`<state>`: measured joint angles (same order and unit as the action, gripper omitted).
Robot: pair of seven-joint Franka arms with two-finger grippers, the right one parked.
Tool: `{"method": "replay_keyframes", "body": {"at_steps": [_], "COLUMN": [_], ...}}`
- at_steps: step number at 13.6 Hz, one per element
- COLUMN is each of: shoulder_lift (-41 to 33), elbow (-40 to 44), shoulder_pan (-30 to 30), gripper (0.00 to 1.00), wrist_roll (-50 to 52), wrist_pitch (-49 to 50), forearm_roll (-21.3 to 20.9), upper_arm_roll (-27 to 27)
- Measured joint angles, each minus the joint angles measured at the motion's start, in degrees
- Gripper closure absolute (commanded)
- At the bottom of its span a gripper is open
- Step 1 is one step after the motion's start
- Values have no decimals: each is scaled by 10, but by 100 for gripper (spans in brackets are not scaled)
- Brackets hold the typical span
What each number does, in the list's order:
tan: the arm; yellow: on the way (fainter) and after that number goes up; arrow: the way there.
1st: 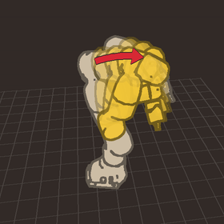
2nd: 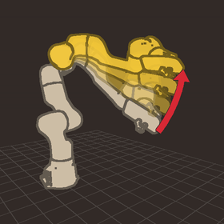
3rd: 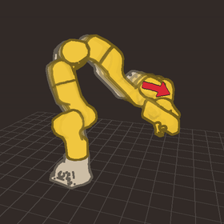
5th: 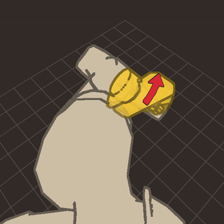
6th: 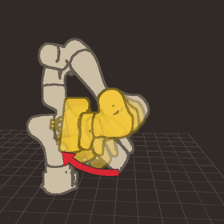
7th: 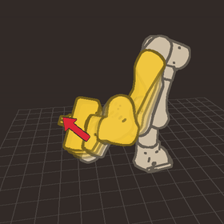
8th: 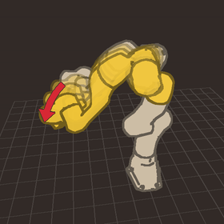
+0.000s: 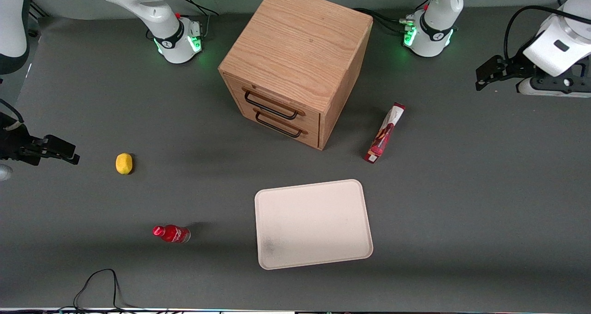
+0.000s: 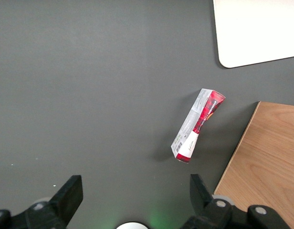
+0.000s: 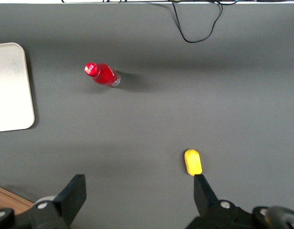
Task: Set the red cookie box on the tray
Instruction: 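Move the left gripper down over the red plaid cookie box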
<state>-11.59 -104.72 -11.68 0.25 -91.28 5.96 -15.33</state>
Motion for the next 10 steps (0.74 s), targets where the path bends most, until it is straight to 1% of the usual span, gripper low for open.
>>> {"method": "replay_keyframes", "body": {"at_steps": [4, 7, 8, 10], "shoulder_lift": [21, 59, 75, 103], "elbow": [2, -2, -8, -41], "shoulder_pan": [8, 28, 38, 51], "gripper": [0, 0, 0, 0], "wrist_roll": [0, -4, -5, -4], "wrist_pitch": [1, 16, 9, -62], "forearm_roll": [-3, -4, -4, -6], "upper_arm_roll": [1, -1, -6, -39]}}
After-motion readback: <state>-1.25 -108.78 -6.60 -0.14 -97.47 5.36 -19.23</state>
